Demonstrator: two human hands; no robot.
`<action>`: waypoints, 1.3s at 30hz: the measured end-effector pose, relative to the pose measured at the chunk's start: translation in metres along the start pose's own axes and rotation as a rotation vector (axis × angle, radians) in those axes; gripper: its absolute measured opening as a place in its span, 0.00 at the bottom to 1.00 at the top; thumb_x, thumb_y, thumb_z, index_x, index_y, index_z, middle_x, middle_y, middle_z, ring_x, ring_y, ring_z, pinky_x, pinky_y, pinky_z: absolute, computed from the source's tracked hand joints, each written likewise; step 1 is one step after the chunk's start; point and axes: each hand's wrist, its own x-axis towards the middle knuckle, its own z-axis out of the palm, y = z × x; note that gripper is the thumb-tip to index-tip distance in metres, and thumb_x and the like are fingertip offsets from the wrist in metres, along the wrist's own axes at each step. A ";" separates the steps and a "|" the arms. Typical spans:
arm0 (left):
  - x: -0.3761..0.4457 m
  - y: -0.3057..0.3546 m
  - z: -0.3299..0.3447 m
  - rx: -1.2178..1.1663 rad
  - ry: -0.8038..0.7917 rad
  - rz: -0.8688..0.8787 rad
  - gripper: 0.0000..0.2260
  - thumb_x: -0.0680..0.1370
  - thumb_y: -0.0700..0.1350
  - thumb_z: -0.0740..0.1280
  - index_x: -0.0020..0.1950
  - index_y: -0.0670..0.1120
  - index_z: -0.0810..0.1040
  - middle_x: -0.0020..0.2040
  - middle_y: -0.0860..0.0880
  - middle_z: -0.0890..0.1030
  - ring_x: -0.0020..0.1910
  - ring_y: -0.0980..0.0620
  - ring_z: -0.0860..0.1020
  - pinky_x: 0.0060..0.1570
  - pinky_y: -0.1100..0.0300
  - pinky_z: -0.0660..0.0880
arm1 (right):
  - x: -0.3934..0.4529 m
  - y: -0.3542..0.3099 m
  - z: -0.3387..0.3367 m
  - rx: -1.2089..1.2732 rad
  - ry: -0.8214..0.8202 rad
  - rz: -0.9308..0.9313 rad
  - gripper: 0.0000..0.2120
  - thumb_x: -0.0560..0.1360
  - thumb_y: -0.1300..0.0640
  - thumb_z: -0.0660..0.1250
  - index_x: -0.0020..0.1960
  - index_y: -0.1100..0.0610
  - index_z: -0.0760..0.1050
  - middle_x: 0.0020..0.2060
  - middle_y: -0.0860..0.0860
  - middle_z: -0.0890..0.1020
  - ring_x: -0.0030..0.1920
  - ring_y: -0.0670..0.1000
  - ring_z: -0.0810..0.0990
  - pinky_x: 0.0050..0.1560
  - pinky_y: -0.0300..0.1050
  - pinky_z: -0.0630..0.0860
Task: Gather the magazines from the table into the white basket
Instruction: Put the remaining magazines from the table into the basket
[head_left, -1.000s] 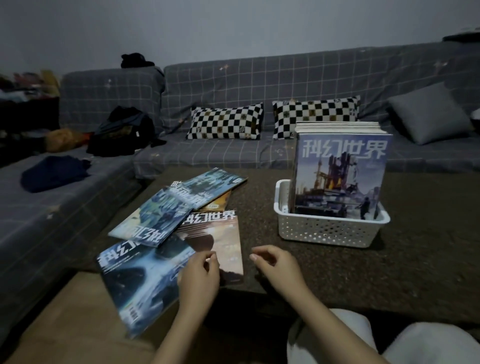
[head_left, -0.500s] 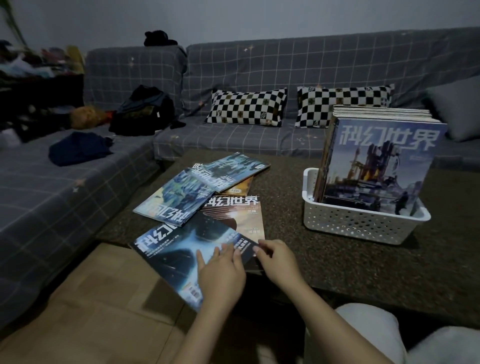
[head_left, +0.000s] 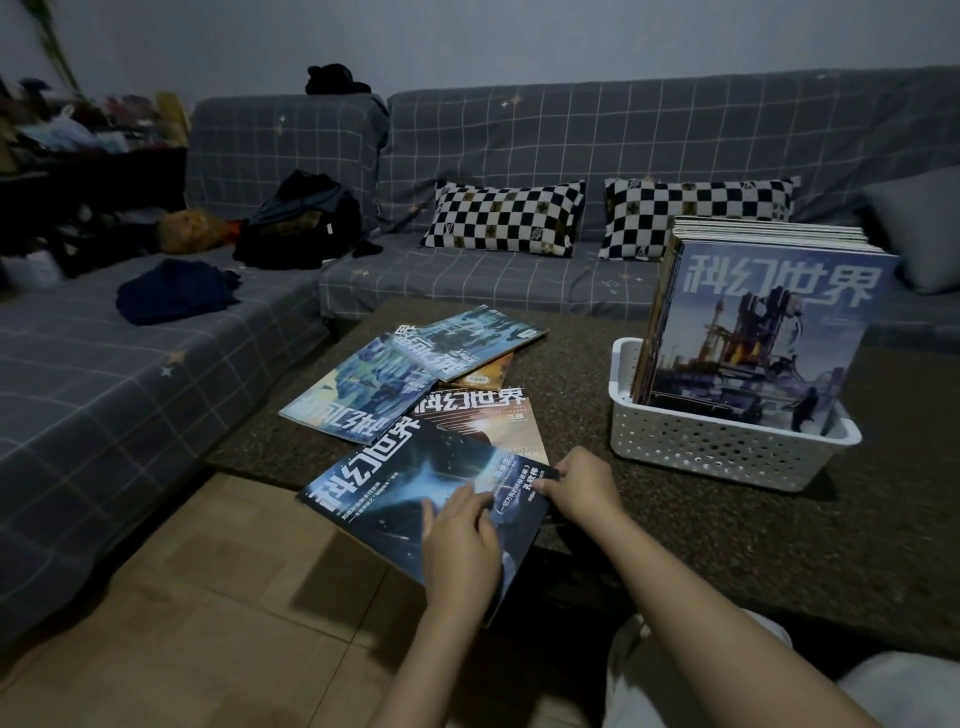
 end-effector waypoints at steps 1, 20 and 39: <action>-0.002 -0.002 -0.001 0.052 0.064 -0.046 0.14 0.79 0.42 0.60 0.62 0.48 0.78 0.70 0.46 0.72 0.72 0.48 0.65 0.74 0.50 0.38 | -0.001 0.000 0.000 0.003 0.009 0.008 0.14 0.68 0.52 0.74 0.45 0.58 0.73 0.48 0.57 0.81 0.50 0.57 0.79 0.41 0.43 0.68; -0.021 0.007 -0.041 -1.021 0.234 -0.443 0.18 0.74 0.32 0.68 0.64 0.39 0.76 0.55 0.38 0.82 0.54 0.40 0.81 0.58 0.45 0.76 | -0.080 0.055 -0.062 0.744 -0.401 0.100 0.07 0.76 0.69 0.60 0.47 0.59 0.73 0.39 0.55 0.79 0.38 0.51 0.80 0.30 0.43 0.79; 0.097 0.198 0.002 -1.408 -0.221 -0.064 0.19 0.75 0.31 0.64 0.63 0.46 0.78 0.51 0.50 0.85 0.47 0.52 0.84 0.47 0.57 0.81 | -0.023 0.084 -0.203 0.843 0.280 -0.185 0.08 0.74 0.65 0.67 0.50 0.56 0.73 0.43 0.53 0.84 0.42 0.48 0.83 0.43 0.42 0.79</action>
